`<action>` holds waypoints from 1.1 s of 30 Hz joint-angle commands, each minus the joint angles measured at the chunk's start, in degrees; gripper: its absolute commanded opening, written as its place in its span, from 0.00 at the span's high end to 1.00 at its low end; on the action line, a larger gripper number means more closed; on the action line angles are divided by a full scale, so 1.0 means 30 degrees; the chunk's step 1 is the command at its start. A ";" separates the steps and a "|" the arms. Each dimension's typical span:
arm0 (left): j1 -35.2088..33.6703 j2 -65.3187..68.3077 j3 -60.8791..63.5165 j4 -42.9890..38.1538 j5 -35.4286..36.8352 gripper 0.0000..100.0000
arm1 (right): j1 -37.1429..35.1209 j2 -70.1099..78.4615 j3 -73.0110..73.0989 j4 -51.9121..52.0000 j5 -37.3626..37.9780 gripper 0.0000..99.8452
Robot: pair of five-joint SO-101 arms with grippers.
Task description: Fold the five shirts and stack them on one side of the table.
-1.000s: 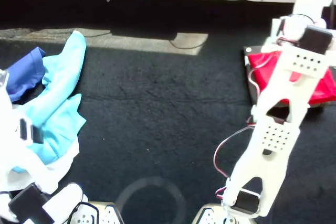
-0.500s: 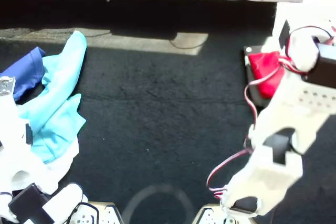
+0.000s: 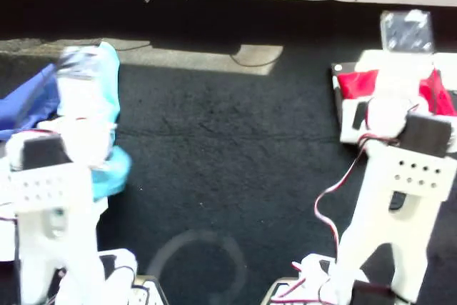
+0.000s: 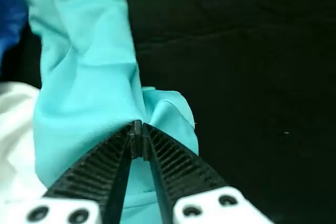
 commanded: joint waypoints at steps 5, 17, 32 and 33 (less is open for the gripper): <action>0.8806 -0.4059 -0.0894 -0.1436 0.0850 0.99 | -0.0044 -0.4264 0.7985 -0.3209 -0.0088 0.82; 1.1912 -0.3971 -0.0718 -0.8733 0.2110 0.97 | -0.0161 -0.6813 1.4081 -0.5700 -0.0059 0.82; -0.3062 -0.2828 0.0073 -0.1172 0.1289 0.83 | -1.4168 -0.6579 1.3963 -0.5700 0.0352 0.73; -0.3971 -0.2857 0.0659 -0.1172 0.0762 0.83 | -1.5077 -0.6579 1.3963 -0.5758 0.0498 0.69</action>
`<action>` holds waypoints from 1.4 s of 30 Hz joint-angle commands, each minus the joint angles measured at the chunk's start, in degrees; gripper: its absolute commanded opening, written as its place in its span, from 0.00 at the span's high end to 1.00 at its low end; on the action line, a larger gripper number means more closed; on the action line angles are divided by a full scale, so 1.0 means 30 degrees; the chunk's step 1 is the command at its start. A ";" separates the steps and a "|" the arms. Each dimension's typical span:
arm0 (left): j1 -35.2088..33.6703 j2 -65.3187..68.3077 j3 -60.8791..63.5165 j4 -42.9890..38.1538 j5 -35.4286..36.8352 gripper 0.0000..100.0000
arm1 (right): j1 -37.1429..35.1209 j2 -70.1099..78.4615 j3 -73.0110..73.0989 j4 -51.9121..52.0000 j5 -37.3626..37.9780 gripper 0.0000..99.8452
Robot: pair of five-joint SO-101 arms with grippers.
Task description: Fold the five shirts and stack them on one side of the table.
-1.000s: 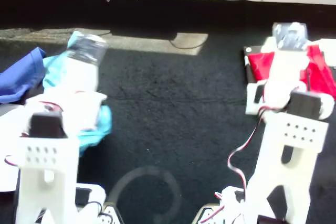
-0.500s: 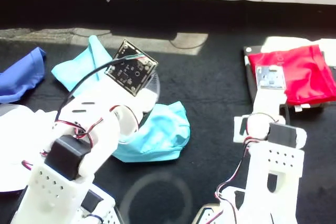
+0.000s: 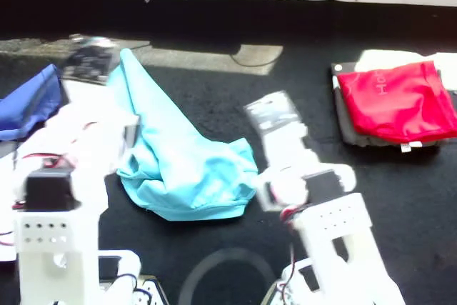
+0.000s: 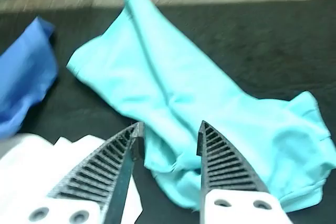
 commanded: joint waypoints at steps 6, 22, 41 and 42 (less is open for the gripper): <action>-0.7399 0.0044 0.4205 0.0498 -0.2755 0.83 | -0.5084 0.2593 -0.0044 -0.2505 0.0586 0.65; -1.0916 -0.0044 0.6344 0.0469 -0.4689 0.83 | -0.2418 1.5018 -0.0952 -0.9568 0.0586 0.90; -0.7810 0.0073 0.7048 0.0322 -0.4571 0.83 | 1.0535 1.6689 -1.4549 -0.3326 0.3839 0.91; -0.7516 0.0073 0.7370 0.0117 -0.4571 0.83 | 1.0535 1.6630 -1.5194 -0.2711 0.3810 0.86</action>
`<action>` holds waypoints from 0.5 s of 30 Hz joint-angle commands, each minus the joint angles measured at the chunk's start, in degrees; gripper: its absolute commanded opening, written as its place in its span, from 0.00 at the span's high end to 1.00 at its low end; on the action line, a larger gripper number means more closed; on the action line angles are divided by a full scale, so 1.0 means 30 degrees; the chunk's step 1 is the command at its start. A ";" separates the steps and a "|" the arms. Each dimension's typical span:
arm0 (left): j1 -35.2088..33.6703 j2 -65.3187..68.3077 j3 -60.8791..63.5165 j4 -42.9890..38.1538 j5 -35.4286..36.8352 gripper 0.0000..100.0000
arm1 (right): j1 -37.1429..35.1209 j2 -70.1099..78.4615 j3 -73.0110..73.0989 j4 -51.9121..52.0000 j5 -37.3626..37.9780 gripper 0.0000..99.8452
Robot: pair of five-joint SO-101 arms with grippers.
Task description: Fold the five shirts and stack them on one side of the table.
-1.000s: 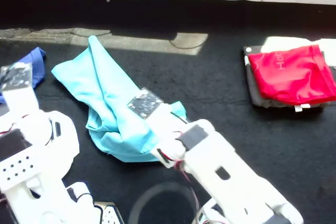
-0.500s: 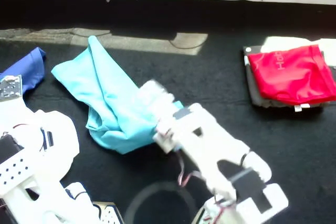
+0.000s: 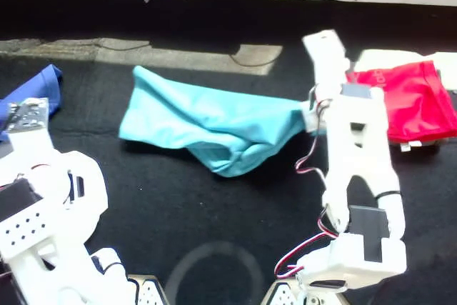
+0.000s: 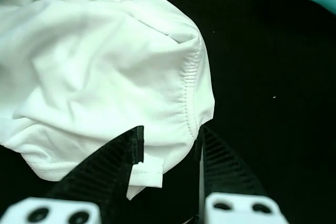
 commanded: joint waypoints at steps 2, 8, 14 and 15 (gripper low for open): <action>0.1363 0.0044 0.1011 -0.0908 -0.0029 0.83 | 0.0278 -0.0220 -0.4000 0.2857 0.0059 0.79; 0.1392 0.0044 0.1626 -0.1377 -0.0029 0.83 | -0.0894 -0.0220 -0.6989 0.6286 0.0029 0.76; 0.1392 0.0015 0.1626 -0.1436 -0.0029 0.83 | -0.2769 -0.0249 -0.8630 0.8630 0.0029 0.76; 0.1392 0.0015 0.1626 -0.1436 -0.0029 0.83 | -0.3502 -0.0249 -0.8689 0.9333 0.0059 0.76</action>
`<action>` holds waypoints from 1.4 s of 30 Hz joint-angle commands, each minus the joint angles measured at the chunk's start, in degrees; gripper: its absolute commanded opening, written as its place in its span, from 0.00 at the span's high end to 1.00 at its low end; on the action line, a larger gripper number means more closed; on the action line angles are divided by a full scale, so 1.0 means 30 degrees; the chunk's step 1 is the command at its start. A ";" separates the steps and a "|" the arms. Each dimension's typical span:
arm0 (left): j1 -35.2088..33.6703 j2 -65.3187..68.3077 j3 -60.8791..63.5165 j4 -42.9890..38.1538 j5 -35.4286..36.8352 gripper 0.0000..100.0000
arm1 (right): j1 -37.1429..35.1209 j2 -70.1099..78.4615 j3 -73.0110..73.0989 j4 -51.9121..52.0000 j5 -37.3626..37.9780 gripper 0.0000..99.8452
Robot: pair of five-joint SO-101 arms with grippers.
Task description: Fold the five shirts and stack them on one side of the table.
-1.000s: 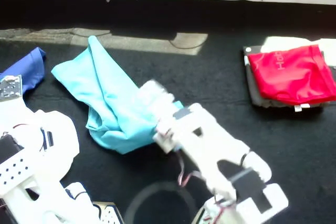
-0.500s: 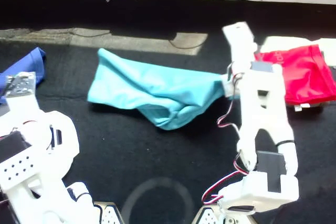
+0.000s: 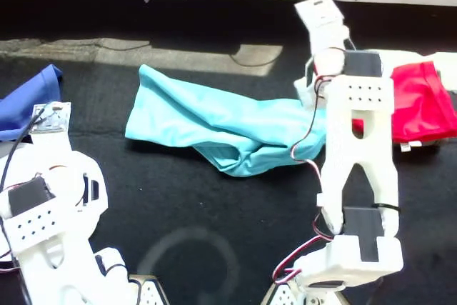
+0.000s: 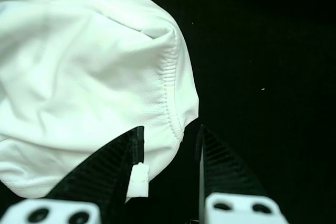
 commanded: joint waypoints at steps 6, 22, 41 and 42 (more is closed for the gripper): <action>0.0278 -0.0015 -0.0015 -0.0293 -0.0029 0.83 | -0.7692 -0.0220 0.2711 0.2916 0.0059 0.76; 0.0337 0.0044 0.0015 -0.0674 -0.0029 0.83 | -0.9421 0.2154 1.3231 -1.0212 -0.0791 0.76; 0.2769 0.0044 0.1275 -0.0879 0.0850 0.83 | -0.5436 -0.2974 0.7839 -0.3531 -0.0733 0.99; 0.3033 0.0044 0.1568 -0.1143 0.1260 0.83 | -0.5201 -0.4147 0.7839 -0.3150 -0.0733 0.99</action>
